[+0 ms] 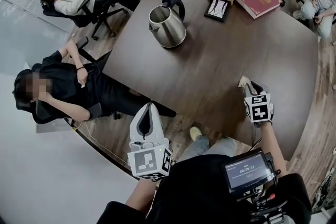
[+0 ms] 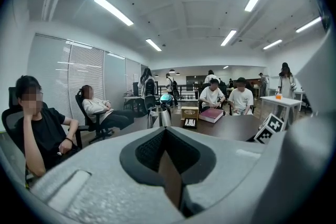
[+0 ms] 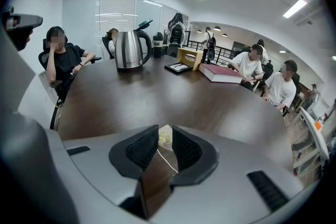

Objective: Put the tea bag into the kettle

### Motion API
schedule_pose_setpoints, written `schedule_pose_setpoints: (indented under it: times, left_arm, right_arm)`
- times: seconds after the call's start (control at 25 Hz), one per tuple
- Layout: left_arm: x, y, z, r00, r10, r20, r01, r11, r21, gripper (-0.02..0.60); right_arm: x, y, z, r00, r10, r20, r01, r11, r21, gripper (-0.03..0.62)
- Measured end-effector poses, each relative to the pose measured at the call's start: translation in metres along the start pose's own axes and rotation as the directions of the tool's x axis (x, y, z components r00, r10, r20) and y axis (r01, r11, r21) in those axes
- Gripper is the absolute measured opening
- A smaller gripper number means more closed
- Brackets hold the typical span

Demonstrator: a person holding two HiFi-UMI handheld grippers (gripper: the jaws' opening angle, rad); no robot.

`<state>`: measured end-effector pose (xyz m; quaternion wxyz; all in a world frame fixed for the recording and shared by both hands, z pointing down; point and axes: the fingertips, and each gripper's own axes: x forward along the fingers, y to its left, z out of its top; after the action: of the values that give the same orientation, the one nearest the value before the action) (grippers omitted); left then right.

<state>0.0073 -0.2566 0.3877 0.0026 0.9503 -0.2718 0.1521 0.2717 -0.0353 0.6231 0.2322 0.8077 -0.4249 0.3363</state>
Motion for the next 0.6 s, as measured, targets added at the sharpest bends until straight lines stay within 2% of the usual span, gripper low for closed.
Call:
schedule_pose_setpoints:
  times: [0.6]
  left_arm:
    - [-0.014,0.01,-0.002,0.999,0.043,-0.011,-0.043,0.999,0.004,0.005]
  right_arm:
    - [0.013,0.005,-0.013,0.998,0.026,-0.052,-0.026,0.999,-0.017,0.084]
